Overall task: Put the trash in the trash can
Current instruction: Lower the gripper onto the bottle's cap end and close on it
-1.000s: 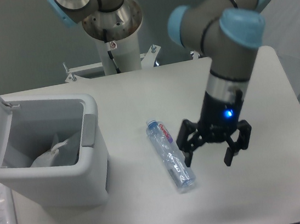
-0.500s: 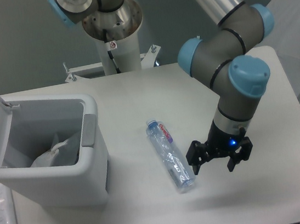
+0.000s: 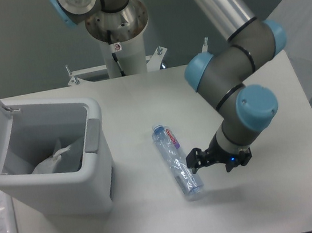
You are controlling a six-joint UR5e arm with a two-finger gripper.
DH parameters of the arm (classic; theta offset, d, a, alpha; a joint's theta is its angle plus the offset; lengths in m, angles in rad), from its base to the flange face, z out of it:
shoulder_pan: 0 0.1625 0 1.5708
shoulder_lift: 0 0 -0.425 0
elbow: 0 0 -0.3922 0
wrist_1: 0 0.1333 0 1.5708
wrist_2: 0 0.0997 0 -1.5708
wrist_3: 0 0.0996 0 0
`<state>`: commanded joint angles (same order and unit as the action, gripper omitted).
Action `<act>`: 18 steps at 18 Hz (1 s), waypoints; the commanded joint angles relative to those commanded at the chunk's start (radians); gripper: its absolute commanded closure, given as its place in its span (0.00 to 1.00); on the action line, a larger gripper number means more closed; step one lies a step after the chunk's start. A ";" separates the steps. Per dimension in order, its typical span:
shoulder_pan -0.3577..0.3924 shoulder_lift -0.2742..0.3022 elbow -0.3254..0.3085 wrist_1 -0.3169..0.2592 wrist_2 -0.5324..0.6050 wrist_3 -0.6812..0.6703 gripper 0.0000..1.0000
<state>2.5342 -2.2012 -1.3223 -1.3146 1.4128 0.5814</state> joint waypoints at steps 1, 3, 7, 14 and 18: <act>-0.005 -0.006 0.000 0.000 0.000 -0.003 0.00; -0.023 -0.020 -0.002 0.000 0.003 -0.014 0.00; -0.054 -0.060 -0.002 0.009 0.043 -0.058 0.00; -0.066 -0.091 -0.002 0.011 0.061 -0.100 0.00; -0.066 -0.100 0.006 0.034 0.060 -0.101 0.00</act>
<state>2.4682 -2.3009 -1.3162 -1.2810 1.4726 0.4801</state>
